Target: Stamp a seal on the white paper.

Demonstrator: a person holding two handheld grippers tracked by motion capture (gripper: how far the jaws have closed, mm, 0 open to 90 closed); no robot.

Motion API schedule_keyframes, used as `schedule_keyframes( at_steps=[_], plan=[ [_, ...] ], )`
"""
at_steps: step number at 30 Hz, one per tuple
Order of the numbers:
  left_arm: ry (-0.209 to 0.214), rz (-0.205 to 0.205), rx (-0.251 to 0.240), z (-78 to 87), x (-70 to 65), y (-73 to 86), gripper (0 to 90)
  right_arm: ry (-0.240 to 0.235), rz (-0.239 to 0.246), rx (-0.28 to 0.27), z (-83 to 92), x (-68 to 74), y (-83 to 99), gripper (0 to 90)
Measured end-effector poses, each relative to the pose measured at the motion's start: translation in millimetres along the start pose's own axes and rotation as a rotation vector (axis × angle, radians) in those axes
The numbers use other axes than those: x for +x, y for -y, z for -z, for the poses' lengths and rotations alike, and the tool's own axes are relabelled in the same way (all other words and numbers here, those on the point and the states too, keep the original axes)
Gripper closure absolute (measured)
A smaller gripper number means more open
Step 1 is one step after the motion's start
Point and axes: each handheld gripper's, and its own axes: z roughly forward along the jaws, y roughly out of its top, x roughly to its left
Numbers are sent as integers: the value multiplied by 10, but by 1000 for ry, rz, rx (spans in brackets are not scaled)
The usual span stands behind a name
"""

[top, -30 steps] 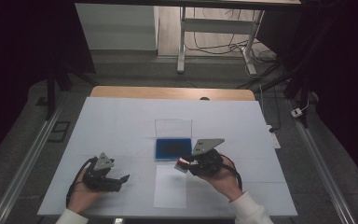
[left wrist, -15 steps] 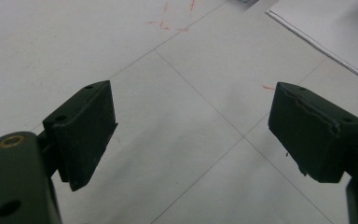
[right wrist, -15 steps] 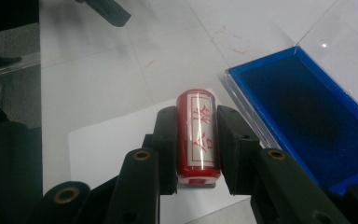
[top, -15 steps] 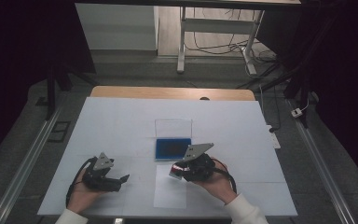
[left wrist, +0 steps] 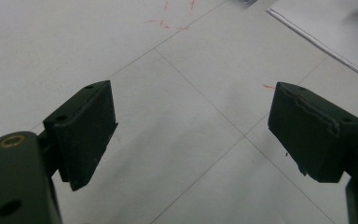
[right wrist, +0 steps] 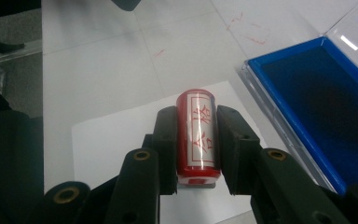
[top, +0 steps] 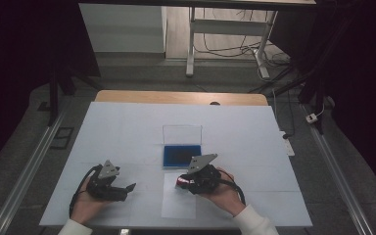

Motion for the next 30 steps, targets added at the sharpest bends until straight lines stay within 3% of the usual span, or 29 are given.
schedule_keyframes(
  at_steps=[30],
  plan=[
    [-1,-8,6,-2,2,2,155,6,35,52,-144,47,40,695]
  ],
)
